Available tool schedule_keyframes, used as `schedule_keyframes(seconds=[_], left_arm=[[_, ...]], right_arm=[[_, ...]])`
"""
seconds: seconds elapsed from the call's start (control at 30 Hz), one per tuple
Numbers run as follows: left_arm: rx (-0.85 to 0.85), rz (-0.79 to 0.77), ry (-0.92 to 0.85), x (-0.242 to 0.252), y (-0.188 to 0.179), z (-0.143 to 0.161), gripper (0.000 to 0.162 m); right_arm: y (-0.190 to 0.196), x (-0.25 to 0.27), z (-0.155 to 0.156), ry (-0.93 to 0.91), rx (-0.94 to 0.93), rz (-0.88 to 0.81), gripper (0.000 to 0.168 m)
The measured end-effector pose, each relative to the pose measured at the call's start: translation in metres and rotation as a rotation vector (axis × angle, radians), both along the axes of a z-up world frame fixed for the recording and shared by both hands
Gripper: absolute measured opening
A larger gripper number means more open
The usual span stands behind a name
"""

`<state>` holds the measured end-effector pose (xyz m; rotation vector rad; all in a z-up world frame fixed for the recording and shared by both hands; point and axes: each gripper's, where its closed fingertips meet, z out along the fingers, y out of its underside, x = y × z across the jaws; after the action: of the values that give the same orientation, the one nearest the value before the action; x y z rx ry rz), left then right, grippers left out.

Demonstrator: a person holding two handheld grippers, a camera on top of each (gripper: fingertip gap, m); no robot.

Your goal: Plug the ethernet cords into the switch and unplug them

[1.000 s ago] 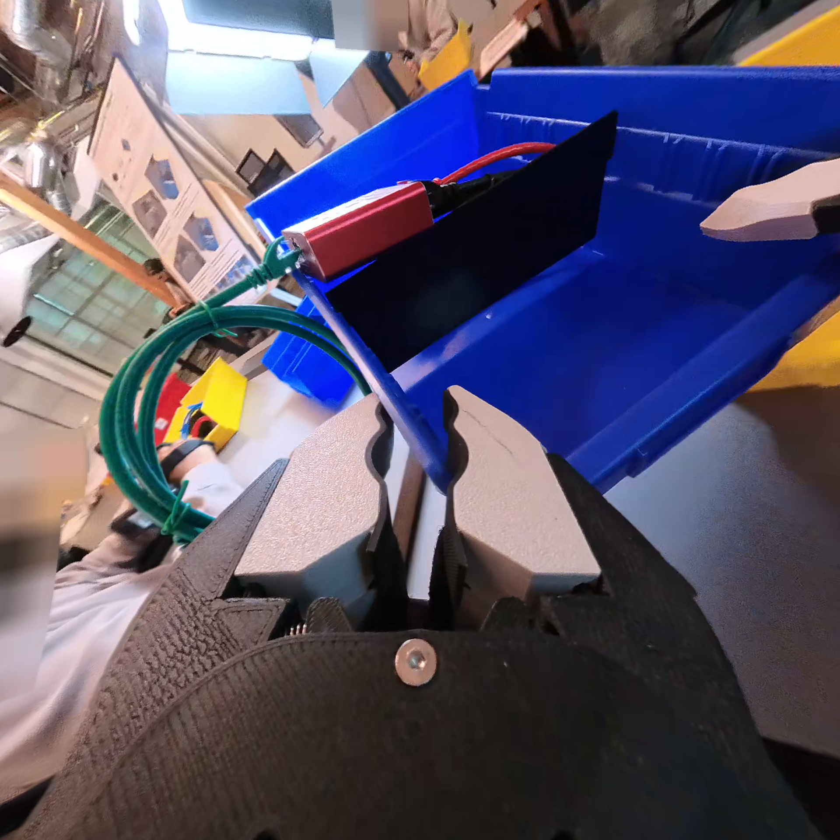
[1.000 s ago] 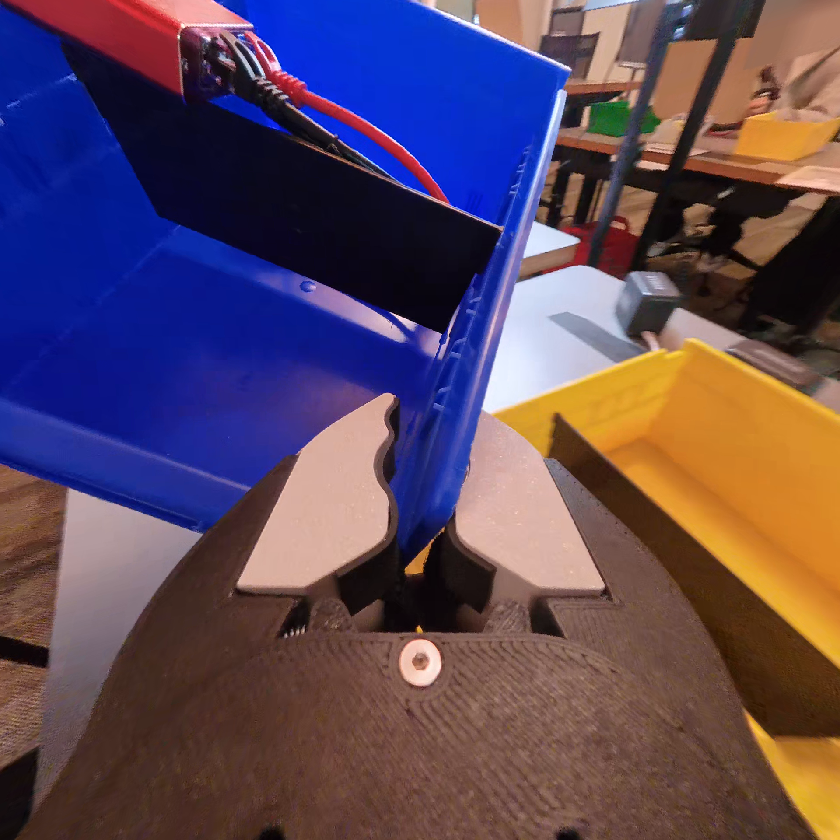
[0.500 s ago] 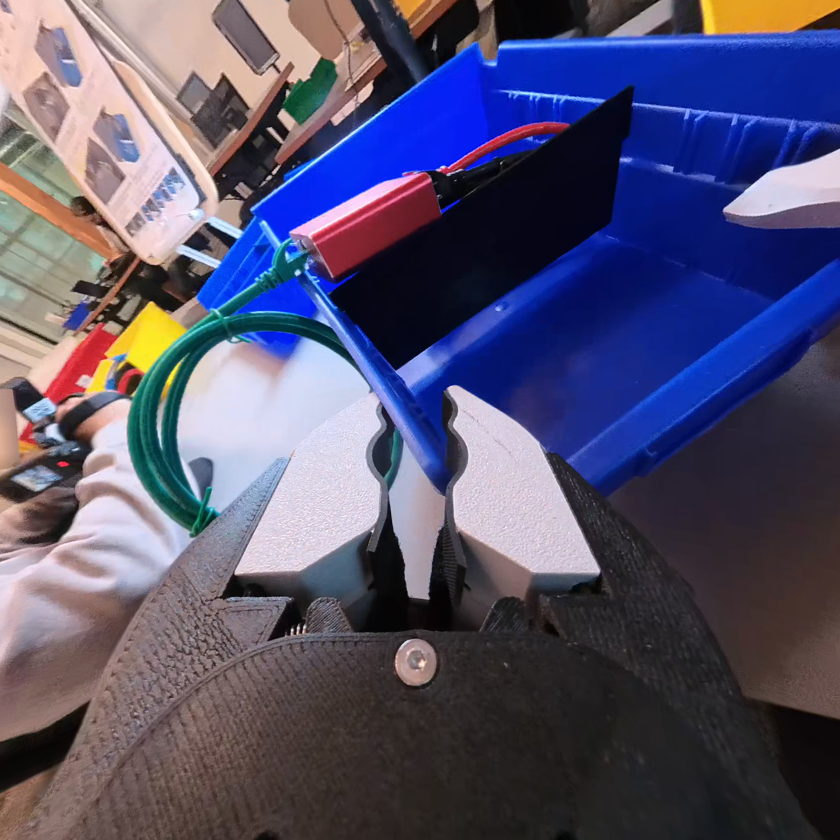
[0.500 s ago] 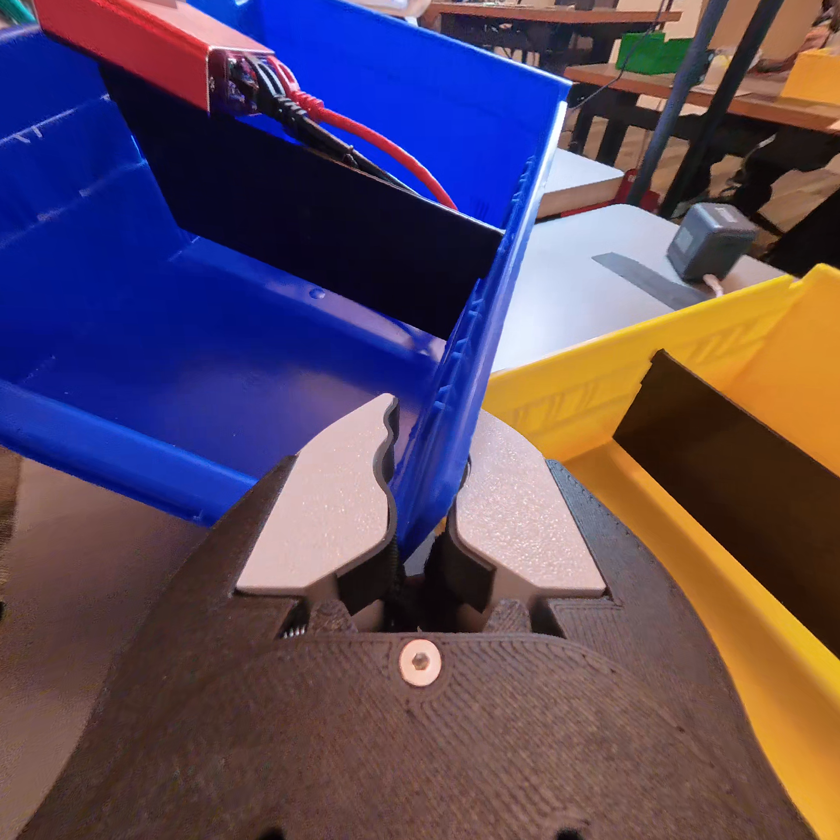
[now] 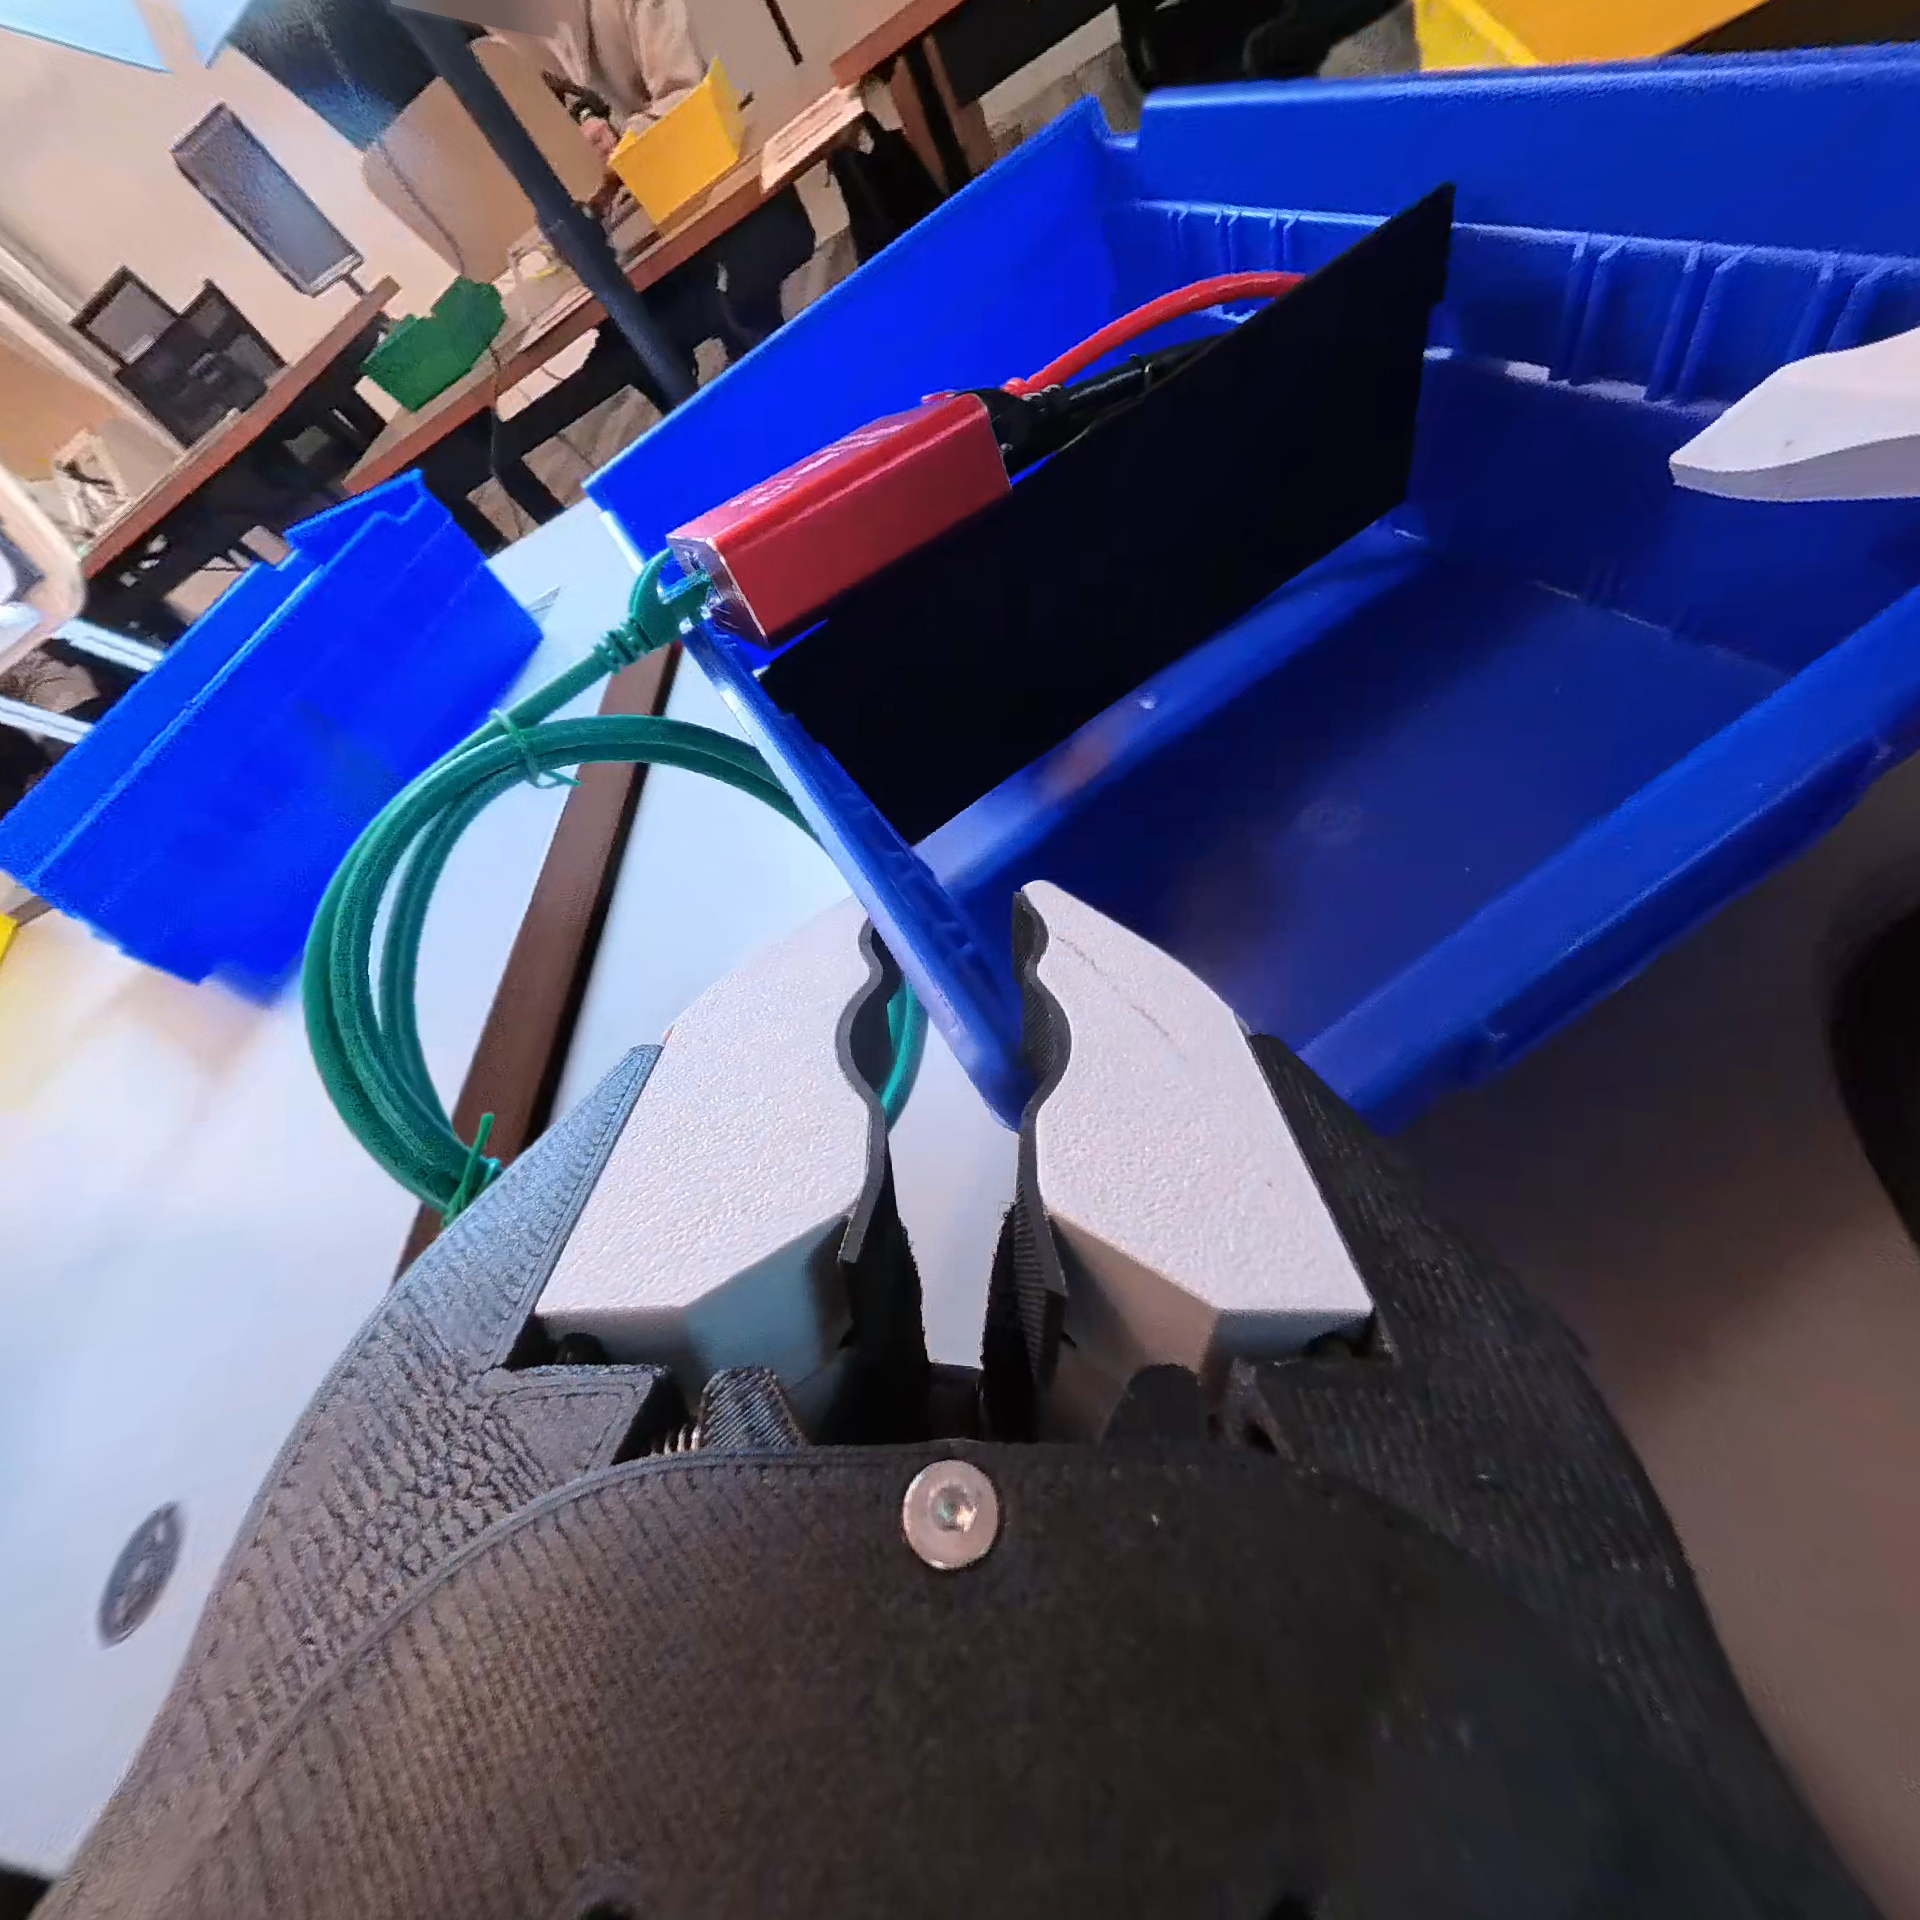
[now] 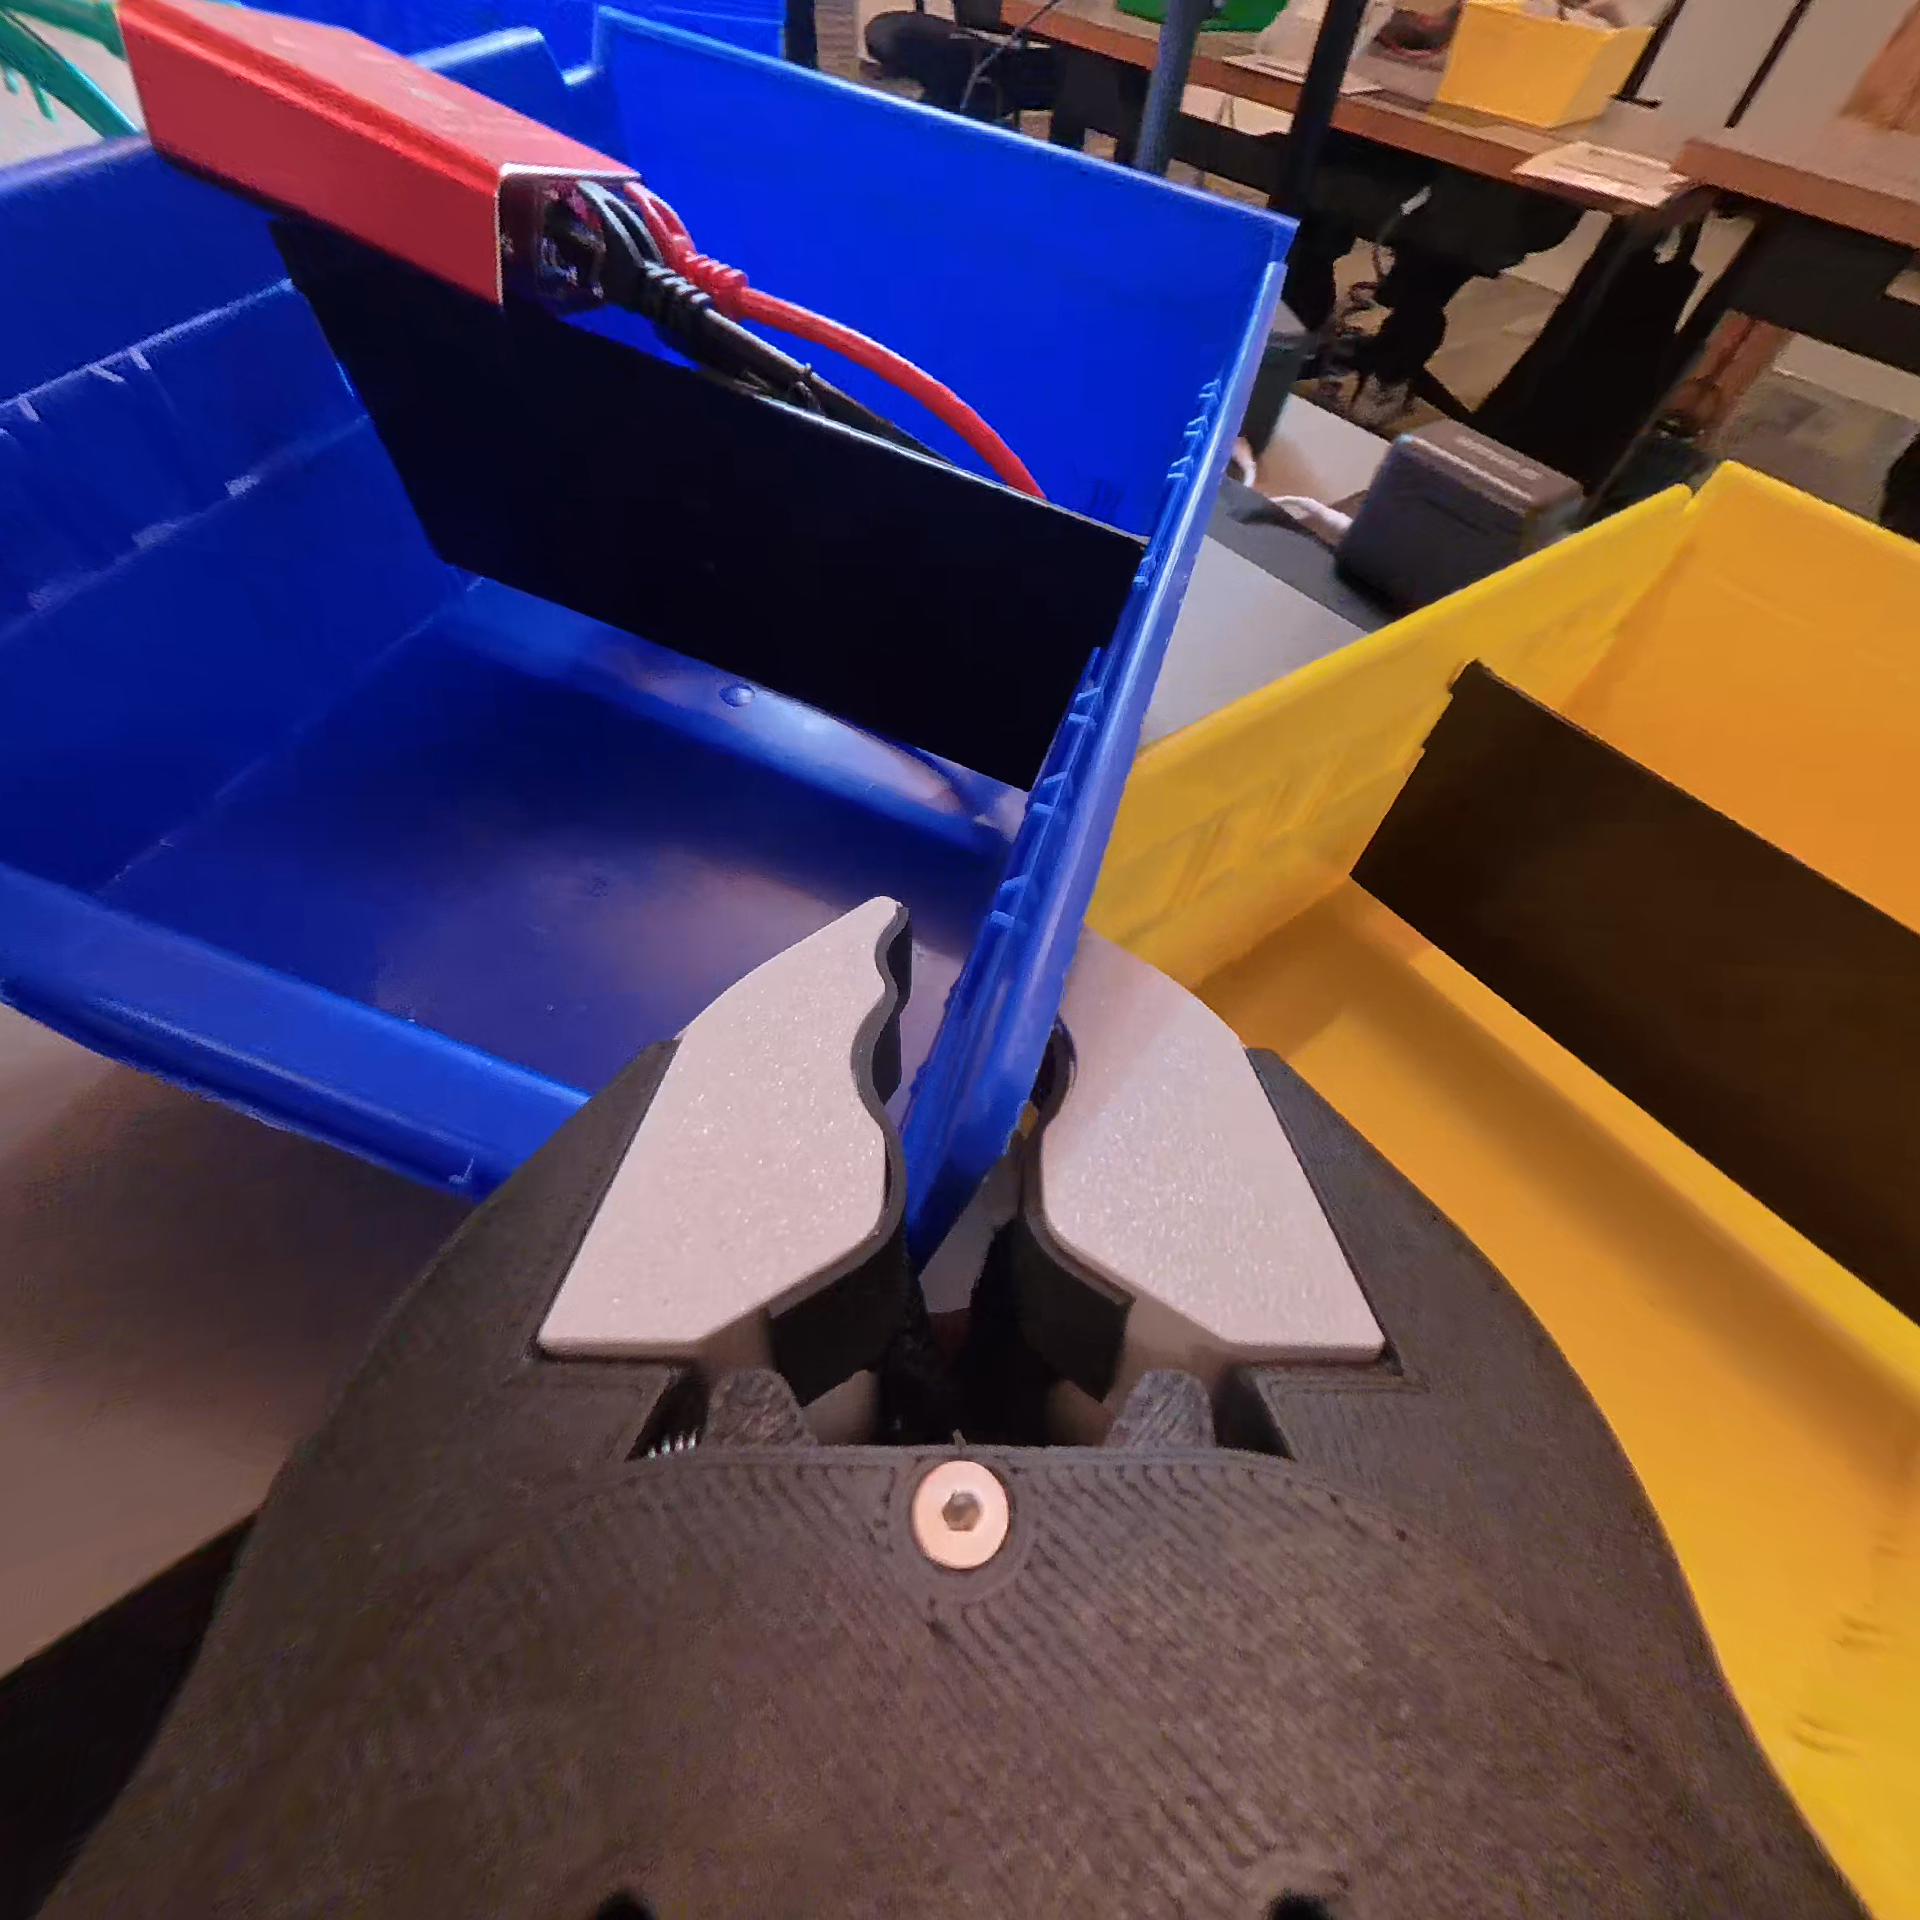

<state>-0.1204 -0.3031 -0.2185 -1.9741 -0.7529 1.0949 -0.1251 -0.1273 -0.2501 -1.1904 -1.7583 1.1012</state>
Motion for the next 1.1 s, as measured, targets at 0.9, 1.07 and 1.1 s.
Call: schedule_keyframes(seconds=[0.9, 1.07, 1.1], left_arm=[[0.181, -0.198, 0.164, 0.042, 0.036, 0.059, 0.065], [0.136, -0.382, 0.137, 0.06, 0.107, 0.047, 0.066], [0.138, -0.417, 0.12, 0.064, 0.12, 0.043, 0.065]], right_arm=[[0.172, 0.06, 0.058, 0.055, 0.203, -0.386, 0.086], [0.213, 0.078, 0.01, -0.219, 0.173, -0.426, 0.077], [0.215, 0.08, 0.005, -0.239, 0.19, -0.414, 0.062]])
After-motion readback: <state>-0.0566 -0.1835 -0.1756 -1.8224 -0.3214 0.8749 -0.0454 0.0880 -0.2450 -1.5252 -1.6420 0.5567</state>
